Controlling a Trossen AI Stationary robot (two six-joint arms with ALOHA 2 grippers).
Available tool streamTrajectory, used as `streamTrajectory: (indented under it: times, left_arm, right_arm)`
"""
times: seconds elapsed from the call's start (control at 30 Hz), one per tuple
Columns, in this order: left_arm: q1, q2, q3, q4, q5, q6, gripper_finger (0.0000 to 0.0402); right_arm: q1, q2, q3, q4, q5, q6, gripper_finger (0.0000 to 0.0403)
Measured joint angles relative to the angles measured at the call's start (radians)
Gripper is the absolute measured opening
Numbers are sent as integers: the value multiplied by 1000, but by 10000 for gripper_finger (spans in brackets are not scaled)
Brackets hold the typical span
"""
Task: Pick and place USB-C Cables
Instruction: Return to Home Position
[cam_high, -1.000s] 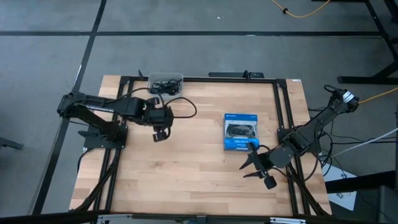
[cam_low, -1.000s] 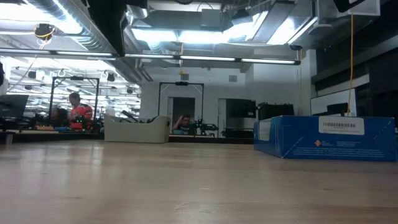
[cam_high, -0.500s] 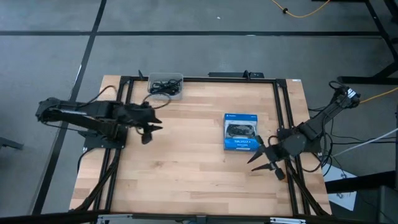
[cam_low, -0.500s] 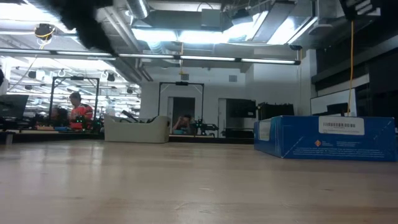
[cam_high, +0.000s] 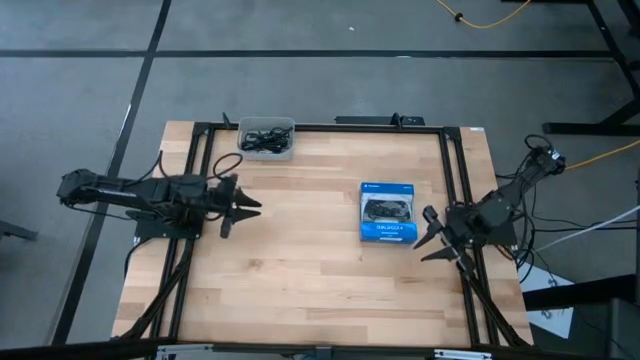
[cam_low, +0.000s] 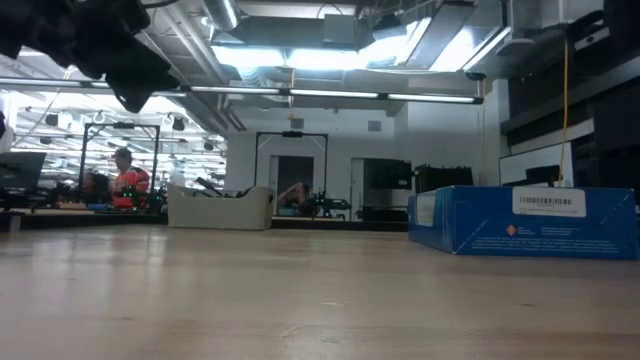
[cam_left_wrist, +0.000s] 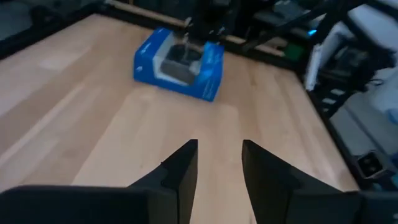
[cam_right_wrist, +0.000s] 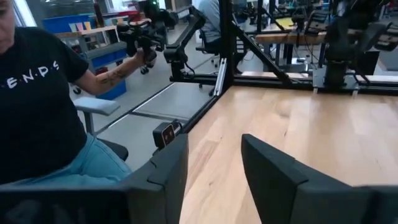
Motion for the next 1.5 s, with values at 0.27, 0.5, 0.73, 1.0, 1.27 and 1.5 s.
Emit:
streamTrajectory:
  times: [0.27,0.5,0.73,1.0,1.27,1.5]
  left_arm:
    - [0,-117,-145,178,8,24,118]
    - [0,-222,-282,315,9,29,118]
    - [0,-261,-305,318,34,49,118]
    - [4,-261,-305,319,95,79,118]
    - [4,-258,-305,311,175,78,118]
    - [4,-258,-305,232,202,107,118]
  right_arm:
    - [0,-171,-1,-119,0,-18,153]
    - [0,-238,-1,-177,0,-17,153]
    - [0,-274,-1,-214,0,-16,153]
    - [0,-304,-1,-242,1,-20,153]
    - [0,-306,-1,-270,1,-11,153]
    - [0,-306,0,-351,1,-13,153]
